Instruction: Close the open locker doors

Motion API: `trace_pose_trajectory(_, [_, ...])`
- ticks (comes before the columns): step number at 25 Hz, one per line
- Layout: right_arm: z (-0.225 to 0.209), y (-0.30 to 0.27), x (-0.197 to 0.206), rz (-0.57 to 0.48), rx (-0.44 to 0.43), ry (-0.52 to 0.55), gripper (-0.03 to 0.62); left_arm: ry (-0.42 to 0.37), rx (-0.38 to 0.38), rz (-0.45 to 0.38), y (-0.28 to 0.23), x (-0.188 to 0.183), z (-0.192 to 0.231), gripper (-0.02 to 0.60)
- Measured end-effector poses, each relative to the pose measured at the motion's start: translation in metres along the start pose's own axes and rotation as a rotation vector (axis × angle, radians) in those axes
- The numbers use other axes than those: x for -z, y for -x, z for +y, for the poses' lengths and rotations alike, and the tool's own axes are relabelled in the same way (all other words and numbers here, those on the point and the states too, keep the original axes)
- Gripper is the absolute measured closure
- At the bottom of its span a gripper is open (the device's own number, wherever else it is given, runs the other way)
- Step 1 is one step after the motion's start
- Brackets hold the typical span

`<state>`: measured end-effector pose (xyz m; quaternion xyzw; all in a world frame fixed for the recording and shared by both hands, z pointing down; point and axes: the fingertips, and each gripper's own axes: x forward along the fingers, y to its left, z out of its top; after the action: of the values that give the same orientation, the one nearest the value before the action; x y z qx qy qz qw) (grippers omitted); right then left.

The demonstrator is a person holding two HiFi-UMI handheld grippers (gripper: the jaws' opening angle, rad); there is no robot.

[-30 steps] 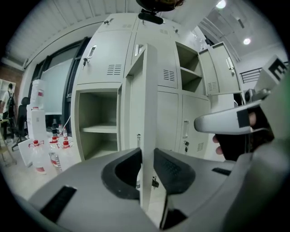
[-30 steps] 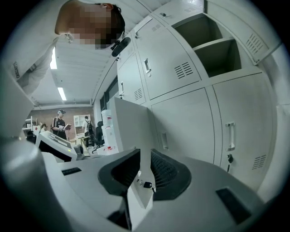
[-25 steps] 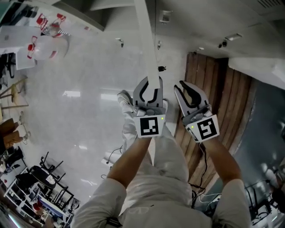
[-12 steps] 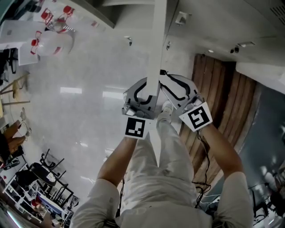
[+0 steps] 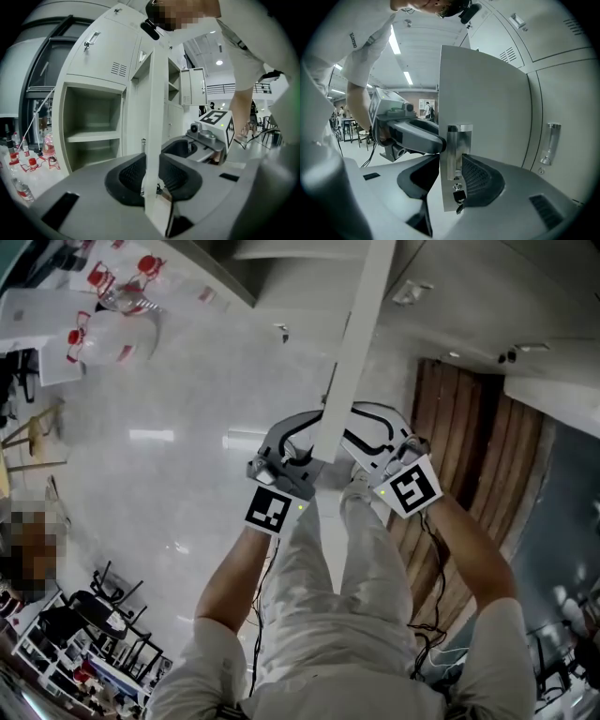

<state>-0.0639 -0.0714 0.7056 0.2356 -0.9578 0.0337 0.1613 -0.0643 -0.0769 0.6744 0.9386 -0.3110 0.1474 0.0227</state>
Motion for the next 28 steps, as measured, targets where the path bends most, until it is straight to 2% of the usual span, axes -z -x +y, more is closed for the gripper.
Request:
trace_pose_trajectory(6, [0.005, -0.031, -0.008, -0.004, -0.020, 0.027, 0.450, -0.002, 0.093, -0.005, 0.006, 0.001, 0.013, 0.488])
trace_pose_trajectory(15, [0.007, -0.070, -0.019, -0.008, -0.041, -0.003, 0.473, -0.025, 0.059, 0.013, 0.030, 0.013, 0.053, 0.486])
trace_pose_trajectory(19, [-0.002, -0.088, -0.029, -0.022, -0.055, 0.000, 0.474, -0.074, 0.003, 0.024, 0.042, 0.015, 0.078, 0.495])
trace_pose_trajectory(21, [-0.009, -0.100, -0.034, -0.024, -0.054, 0.006, 0.474, -0.043, -0.038, 0.005, 0.051, 0.016, 0.098, 0.509])
trace_pose_trajectory(26, [-0.015, -0.130, -0.040, -0.027, -0.047, 0.028, 0.484, 0.179, -0.159, -0.053, 0.076, 0.036, 0.136, 0.533])
trace_pose_trajectory(28, [-0.019, -0.141, -0.044, -0.032, -0.045, 0.051, 0.490, 0.196, -0.177, -0.069, 0.078, 0.041, 0.145, 0.538])
